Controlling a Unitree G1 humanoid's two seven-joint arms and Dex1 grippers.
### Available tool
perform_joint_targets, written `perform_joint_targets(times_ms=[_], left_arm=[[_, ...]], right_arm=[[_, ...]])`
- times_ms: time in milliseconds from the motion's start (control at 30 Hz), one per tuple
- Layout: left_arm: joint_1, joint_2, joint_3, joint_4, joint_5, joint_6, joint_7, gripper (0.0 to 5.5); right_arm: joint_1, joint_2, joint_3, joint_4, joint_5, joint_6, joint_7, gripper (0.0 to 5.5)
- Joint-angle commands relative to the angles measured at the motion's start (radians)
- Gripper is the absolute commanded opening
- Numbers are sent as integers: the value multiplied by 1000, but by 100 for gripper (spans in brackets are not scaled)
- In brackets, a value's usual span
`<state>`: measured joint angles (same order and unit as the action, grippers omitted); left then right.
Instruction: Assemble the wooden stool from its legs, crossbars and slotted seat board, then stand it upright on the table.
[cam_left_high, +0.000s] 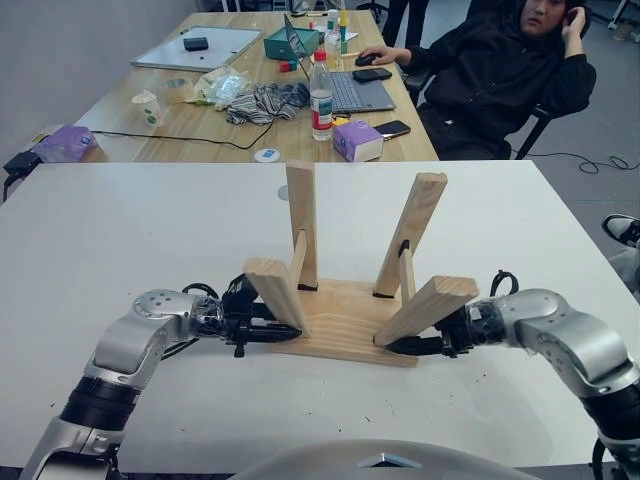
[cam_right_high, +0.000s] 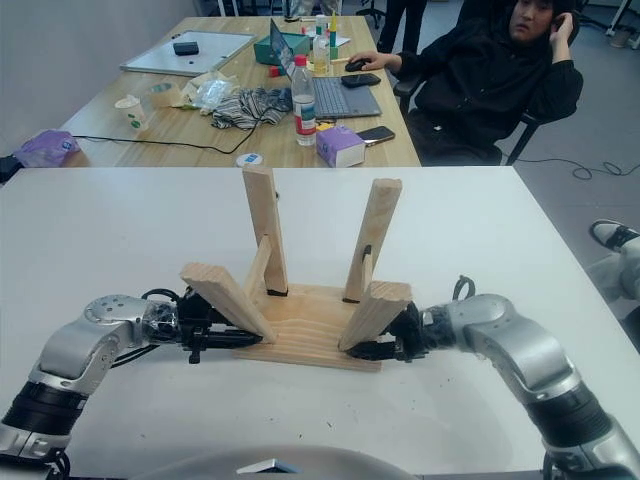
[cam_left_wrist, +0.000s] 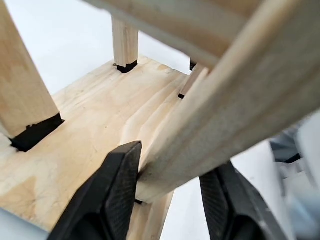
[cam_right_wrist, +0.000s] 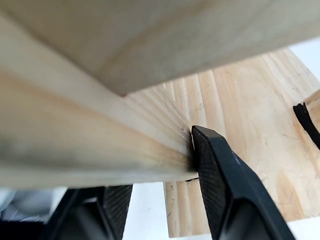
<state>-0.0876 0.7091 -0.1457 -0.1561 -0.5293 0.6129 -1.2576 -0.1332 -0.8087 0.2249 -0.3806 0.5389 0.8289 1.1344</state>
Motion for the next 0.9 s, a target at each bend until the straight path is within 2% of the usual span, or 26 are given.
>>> perform_joint_targets(times_ms=[33,167,267,367,433,567,667,733,900], left_arm=[[10,42,29,-163,-189,339,76,171],[-152,-55,246,-127,-476,784,294,151],[-308,-179,376,29,-497,969,452,128],[-364,-256,424,124,-481,1001,598,125],[-377,-281,451,152,-468,1000,657,125],[-395,-268,463,166,-444,997,711,215],[-399,-249,461,178,-422,985,717,237],[-396,-236,462,183,-417,981,711,237],[-379,-189,478,206,-407,948,683,237]], right_arm=[[-103,10,-25,4,262,248,108,172],[-384,194,-233,303,508,599,14,158],[-528,276,-320,522,478,669,-84,118],[-555,309,-320,593,413,642,-162,105],[-526,307,-302,586,391,635,-177,177],[-464,263,-247,591,332,598,-173,251],[-445,241,-238,604,310,584,-167,301],[-431,220,-233,612,291,570,-157,317],[-392,154,-257,642,290,551,-100,317]])
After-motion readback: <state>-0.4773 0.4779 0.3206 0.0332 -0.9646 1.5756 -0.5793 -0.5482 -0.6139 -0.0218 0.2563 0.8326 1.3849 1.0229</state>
